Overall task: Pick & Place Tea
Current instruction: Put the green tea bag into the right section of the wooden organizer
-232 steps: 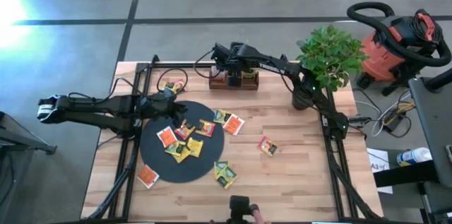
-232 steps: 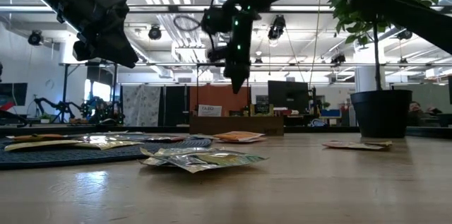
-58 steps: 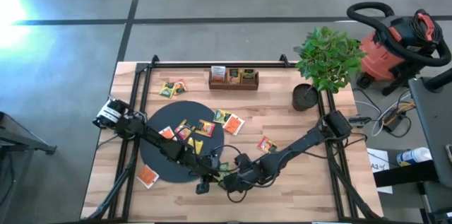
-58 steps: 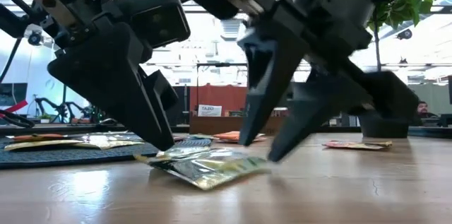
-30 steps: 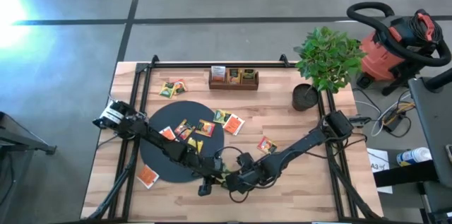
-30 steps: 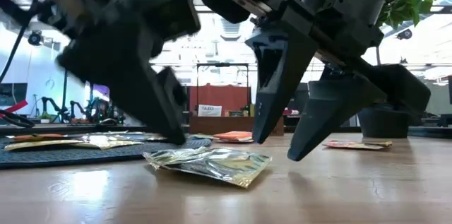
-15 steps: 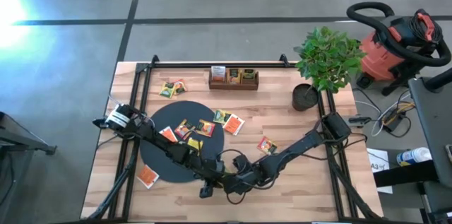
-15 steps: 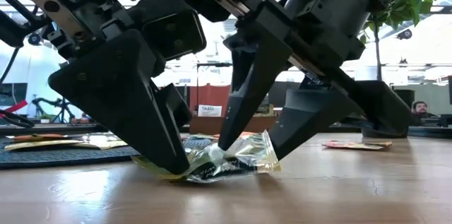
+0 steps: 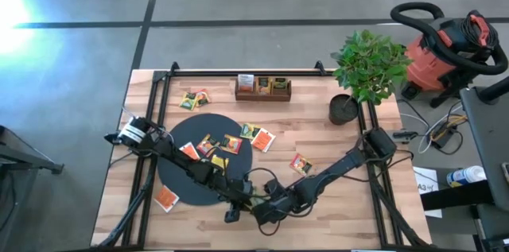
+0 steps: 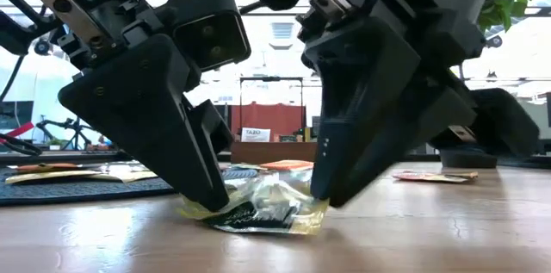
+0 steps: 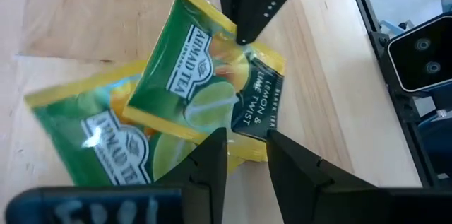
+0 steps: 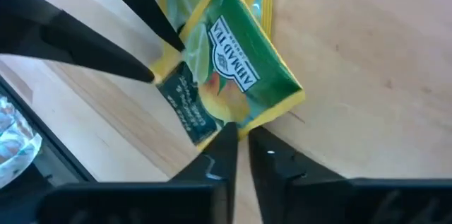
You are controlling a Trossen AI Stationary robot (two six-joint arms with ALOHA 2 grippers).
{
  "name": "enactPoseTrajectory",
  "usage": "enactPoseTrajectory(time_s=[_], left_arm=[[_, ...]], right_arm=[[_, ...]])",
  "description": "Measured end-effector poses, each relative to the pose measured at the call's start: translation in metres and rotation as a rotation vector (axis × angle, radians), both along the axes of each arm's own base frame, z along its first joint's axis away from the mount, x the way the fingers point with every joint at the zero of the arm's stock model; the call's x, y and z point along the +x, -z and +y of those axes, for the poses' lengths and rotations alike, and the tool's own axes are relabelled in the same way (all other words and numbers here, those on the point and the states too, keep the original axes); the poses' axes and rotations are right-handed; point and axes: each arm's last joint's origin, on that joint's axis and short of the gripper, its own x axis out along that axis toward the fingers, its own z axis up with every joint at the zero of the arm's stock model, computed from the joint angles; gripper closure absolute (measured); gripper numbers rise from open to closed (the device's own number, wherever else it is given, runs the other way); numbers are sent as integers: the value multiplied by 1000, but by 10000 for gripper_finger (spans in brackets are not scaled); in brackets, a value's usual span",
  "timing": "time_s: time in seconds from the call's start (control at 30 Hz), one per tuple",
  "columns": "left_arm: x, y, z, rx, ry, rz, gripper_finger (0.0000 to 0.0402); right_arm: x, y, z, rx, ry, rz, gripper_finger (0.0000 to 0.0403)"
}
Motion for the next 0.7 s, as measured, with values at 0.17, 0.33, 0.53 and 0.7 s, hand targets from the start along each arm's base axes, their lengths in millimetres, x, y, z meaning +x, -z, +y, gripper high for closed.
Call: enactPoseTrajectory(time_s=[0.17,0.33,0.53,0.7], left_arm=[[1,-6,2,4,-1,-20,300],[-1,-9,6,19,-3,-1,300],[-9,-23,11,70,-13,21,300],[-15,-46,19,192,-93,-61,300]], right_arm=[[0,-7,-2,-58,30,-48,394],[-3,-23,-6,-112,64,-92,394],[-17,-51,-16,-188,86,-78,394],[-29,-72,-27,-193,279,-118,394]])
